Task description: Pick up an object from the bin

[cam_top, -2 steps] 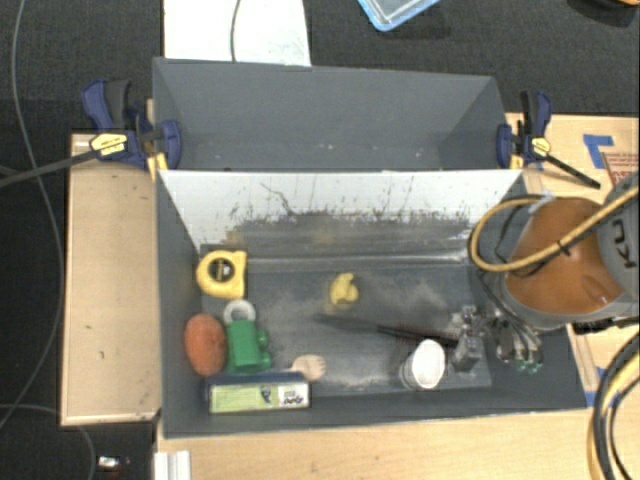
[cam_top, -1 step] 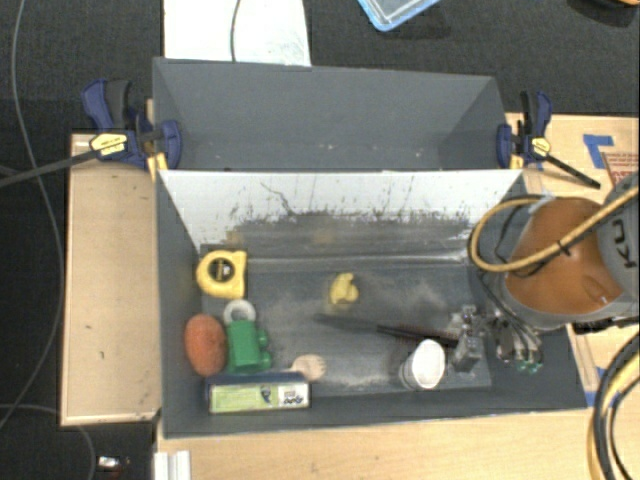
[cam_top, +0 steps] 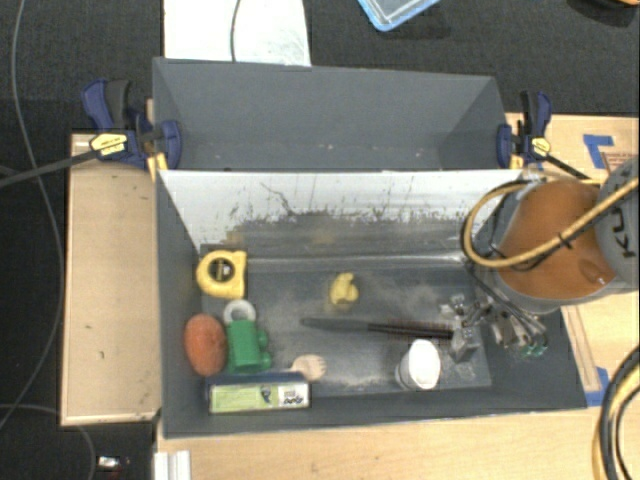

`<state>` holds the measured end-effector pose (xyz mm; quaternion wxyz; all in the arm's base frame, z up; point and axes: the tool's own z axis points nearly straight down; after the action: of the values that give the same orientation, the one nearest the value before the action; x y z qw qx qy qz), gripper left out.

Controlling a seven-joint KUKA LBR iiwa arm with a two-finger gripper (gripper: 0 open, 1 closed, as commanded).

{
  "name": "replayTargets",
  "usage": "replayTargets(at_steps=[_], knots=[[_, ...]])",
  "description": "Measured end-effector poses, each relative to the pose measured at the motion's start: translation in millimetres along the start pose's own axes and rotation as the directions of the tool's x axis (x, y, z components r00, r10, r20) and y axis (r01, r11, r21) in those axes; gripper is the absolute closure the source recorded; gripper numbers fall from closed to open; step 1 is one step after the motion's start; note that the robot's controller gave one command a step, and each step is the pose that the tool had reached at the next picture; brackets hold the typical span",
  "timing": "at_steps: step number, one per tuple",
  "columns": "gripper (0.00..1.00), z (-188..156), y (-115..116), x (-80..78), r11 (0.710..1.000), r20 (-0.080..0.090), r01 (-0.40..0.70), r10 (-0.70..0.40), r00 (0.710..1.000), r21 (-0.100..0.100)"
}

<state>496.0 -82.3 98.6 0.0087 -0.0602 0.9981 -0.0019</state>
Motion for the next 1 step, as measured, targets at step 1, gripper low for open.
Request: replayTargets(at_steps=[1], knots=[[1.00,29.3,20.3,-33.2,0.981,0.004,0.195,-0.195,0.981,0.001]])
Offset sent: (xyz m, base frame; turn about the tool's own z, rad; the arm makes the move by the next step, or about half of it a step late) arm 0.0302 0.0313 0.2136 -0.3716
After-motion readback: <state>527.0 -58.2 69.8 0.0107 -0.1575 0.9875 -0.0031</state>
